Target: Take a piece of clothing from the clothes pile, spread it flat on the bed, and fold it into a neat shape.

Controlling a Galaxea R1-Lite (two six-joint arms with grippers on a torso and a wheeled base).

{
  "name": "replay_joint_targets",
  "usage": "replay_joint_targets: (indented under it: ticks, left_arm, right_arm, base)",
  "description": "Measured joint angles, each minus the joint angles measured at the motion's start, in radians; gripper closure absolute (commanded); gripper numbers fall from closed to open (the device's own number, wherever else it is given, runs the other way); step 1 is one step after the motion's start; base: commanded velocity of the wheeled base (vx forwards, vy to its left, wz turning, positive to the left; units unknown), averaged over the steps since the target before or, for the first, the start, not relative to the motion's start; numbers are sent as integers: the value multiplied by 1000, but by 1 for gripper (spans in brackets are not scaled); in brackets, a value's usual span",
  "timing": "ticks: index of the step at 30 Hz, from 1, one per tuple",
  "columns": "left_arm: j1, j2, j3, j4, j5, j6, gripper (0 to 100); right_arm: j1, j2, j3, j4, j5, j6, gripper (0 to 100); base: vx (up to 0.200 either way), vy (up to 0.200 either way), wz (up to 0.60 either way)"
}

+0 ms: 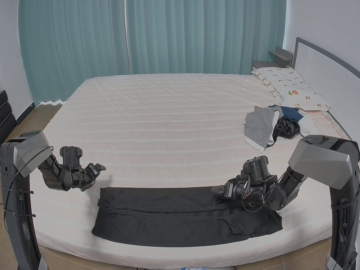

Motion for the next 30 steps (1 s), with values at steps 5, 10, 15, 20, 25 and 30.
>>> replay_joint_targets:
  ticks: [5, 10, 15, 20, 25, 30]
  left_arm:
    - [0, 0, 0, 0, 0, 0, 0]
    - [1, 1, 0, -1, 0, 0, 0]
    - [0, 3, -1, -2, 1, 0, 0]
    - [1, 4, -1, -2, 2, 1, 0]
    - [0, 4, -1, -2, 3, 1, 0]
    - [0, 4, -1, -2, 5, 1, 0]
  right_arm:
    - [20, 29, -57, 31, -1, -26, 0]
    - [33, 56, -81, 33, -15, -31, 100]
    - [32, 63, -86, 26, -29, -33, 100]
    - [29, 65, -110, 23, -42, -36, 100]
    - [36, 77, -139, 23, -49, -40, 100]
    - [40, 91, -160, 24, -52, -47, 0]
  base:
    - [0, 0, 0]
    - [0, 0, 0]
    - [0, 0, 0]
    - [0, 0, 0]
    - [0, 0, 0]
    - [0, 0, 0]
